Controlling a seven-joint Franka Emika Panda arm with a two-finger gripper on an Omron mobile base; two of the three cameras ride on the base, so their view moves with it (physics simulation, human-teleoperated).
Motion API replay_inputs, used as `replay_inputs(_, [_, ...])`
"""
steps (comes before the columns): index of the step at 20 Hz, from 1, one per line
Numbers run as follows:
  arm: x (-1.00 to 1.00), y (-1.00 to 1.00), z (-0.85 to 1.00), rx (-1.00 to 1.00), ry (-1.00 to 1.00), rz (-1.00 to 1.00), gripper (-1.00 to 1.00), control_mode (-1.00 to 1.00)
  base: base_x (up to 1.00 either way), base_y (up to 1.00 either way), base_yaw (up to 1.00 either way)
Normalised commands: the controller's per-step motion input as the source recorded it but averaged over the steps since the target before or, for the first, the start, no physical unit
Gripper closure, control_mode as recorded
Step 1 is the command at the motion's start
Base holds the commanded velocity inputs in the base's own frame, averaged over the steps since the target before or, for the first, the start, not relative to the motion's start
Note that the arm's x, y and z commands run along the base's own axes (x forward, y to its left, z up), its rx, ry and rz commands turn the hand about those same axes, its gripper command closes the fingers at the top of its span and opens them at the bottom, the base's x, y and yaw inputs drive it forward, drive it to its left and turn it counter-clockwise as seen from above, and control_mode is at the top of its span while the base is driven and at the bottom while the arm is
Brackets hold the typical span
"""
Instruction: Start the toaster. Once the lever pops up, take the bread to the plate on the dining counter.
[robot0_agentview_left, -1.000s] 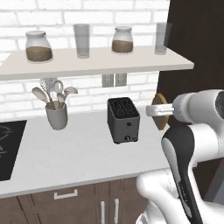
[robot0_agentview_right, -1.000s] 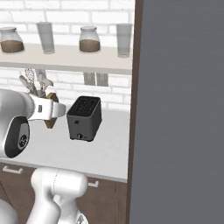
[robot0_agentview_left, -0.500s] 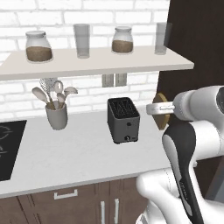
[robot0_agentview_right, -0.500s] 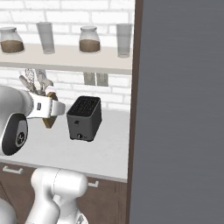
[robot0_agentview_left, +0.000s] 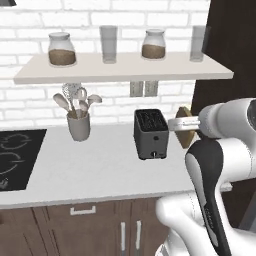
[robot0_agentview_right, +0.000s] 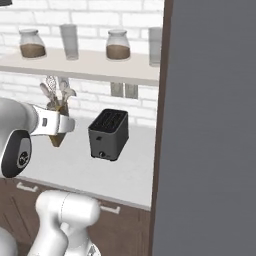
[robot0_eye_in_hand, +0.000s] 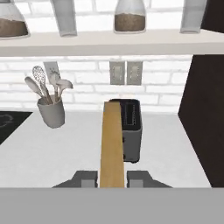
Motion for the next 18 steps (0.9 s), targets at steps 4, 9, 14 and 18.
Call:
replay_inputs(4, [0.0, 0.0, 0.0, 0.0, 0.0, 0.0, 1.0, 1.0, -0.23, -0.01, 0.87])
replay_inputs(9, [0.0, 0.0, 0.0, 0.0, 0.0, 0.0, 1.0, 1.0, -0.16, 0.0, 1.0])
replay_inputs(14, [0.0, 0.0, 0.0, 0.0, 0.0, 0.0, 1.0, 1.0, -0.16, 0.0, 1.0])
replay_inputs(18, [0.0, 0.0, 0.0, 0.0, 0.0, 0.0, 1.0, 1.0, -0.15, 0.0, 1.0])
